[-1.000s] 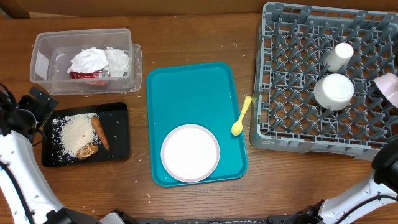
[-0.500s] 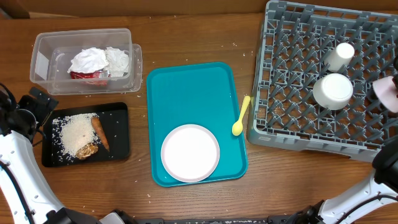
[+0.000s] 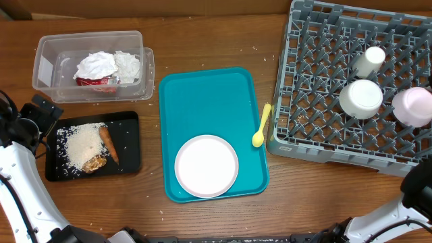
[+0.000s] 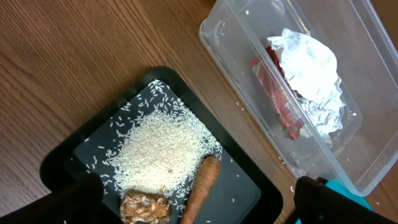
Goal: Sort waste into correct bins and load items into the dishwasher
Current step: 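Move the right gripper left down to the white plate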
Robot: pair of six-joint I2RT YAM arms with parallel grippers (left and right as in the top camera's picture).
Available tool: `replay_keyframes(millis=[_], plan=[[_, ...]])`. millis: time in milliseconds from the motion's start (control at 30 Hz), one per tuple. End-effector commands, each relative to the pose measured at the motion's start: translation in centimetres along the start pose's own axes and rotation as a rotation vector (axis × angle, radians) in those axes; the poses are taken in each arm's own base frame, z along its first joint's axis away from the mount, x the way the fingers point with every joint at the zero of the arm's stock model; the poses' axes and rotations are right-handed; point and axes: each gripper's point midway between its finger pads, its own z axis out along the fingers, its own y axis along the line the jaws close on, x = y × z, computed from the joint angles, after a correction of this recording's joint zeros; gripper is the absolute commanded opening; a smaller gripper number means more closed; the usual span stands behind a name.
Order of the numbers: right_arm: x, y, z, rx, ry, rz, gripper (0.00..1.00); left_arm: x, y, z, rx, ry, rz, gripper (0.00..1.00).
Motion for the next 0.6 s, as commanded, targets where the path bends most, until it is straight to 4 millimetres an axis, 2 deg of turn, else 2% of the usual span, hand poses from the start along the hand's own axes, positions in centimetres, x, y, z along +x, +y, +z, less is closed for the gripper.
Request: replay_keyframes(millis=[0, 33, 67, 133, 167, 200, 367, 500, 567], plan=[[1.1, 6.5, -5.3, -0.214, -0.052, -0.181, 0.08, -0.3, 0.1, 0.0, -0.006, -0.007, -0.011, 1.0], [2.1, 8.2, -6.2, -0.282, -0.038, -0.235, 0.12, -0.3, 0.1, 0.0, -0.006, -0.007, -0.011, 1.0], [3.4, 10.2, -7.1, -0.364, -0.019, -0.301, 0.24, -0.3, 0.1, 0.0, -0.006, -0.007, -0.011, 1.0], [6.1, 13.2, -8.1, -0.463, 0.024, -0.406, 0.56, -0.3, 0.1, 0.0, -0.006, -0.007, -0.011, 1.0], [7.5, 14.4, -8.2, -0.482, 0.047, -0.451, 0.68, -0.3, 0.1, 0.0, -0.006, -0.007, -0.011, 1.0], [8.6, 15.3, -8.0, -0.487, 0.068, -0.49, 0.74, -0.3, 0.1, 0.0, -0.006, -0.007, -0.011, 1.0], [16.7, 19.9, -5.0, -0.37, 0.19, -0.725, 0.79, -0.3, 0.1, 0.0, -0.006, -0.007, -0.011, 1.0], [23.1, 23.0, -3.0, -0.229, 0.222, -0.785, 0.79, -0.3, 0.1, 0.0, -0.006, -0.007, -0.011, 1.0], [26.2, 24.2, -2.2, -0.166, 0.218, -0.814, 0.83, -0.3, 0.1, 0.0, -0.006, -0.007, -0.011, 1.0]])
